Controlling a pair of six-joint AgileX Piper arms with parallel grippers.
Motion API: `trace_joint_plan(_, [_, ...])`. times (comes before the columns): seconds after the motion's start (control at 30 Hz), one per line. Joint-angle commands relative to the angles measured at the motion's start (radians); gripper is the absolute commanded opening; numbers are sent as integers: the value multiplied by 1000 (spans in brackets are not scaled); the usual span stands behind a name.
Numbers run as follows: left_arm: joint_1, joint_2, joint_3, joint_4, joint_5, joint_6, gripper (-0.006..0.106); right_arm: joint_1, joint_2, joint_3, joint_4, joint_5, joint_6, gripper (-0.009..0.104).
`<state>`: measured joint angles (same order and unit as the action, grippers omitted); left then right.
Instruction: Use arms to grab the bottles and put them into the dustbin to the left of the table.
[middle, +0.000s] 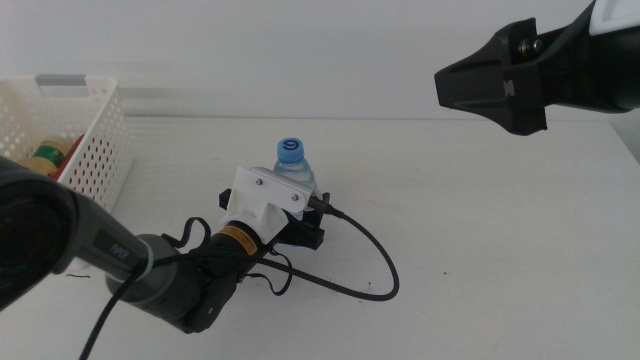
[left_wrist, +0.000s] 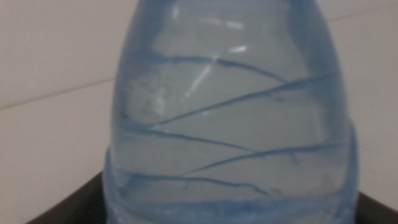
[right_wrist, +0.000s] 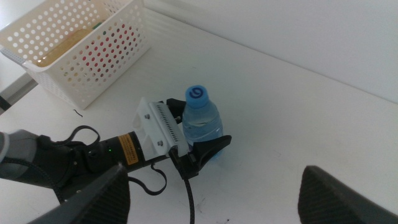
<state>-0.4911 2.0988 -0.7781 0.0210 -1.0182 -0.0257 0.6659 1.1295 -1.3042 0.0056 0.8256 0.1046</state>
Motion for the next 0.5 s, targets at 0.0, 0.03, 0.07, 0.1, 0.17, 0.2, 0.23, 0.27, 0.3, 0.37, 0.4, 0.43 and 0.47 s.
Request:
trace_joint_plan(0.0, [-6, 12, -16, -26, -17, 2, 94, -6, -5, -4, -6, -11, -9, 90])
trace_joint_plan(0.03, [-6, 18, -18, -33, -22, 2, 93, -6, -5, -4, -6, -11, -9, 90])
trace_joint_plan(0.07, [-6, 30, -18, -40, -40, 2, 76, -6, -5, -4, -6, -11, -9, 90])
trace_joint_plan(0.1, [-6, 30, -18, -38, -40, 2, 68, -6, -5, -4, -6, -11, -9, 90])
trace_joint_plan(0.17, [-6, 11, 1, -40, -64, -4, 47, -6, -5, -4, -6, -11, -9, 90])
trace_joint_plan(0.2, [-6, -11, 22, -42, -67, -13, 39, -6, -5, -4, -6, -11, -9, 90])
trace_joint_plan(0.23, [-6, -53, 50, -44, -46, -32, 30, -6, -5, -4, -6, -11, -9, 90])
trace_joint_plan(0.27, [-6, -110, 74, -44, 15, -35, 21, -6, -5, -4, -6, -11, -9, 90])
trace_joint_plan(0.3, [-6, -181, 89, -41, 127, -37, 13, -6, -5, -4, -6, -11, -9, 90])
trace_joint_plan(0.37, [-6, -339, 87, -38, 464, -59, -1, -6, -5, -4, -6, -11, -9, 90])
trace_joint_plan(0.4, [0, -398, 76, -38, 589, -48, -2, -6, -5, -4, -6, -11, -9, 90])
trace_joint_plan(0.43, [2, -463, 58, -27, 715, -48, -2, -6, -5, -4, -6, -11, -9, 90])
trace_joint_plan(0.47, [8, -521, 38, -12, 817, -43, -2, -6, -5, -4, -6, -11, -9, 90])
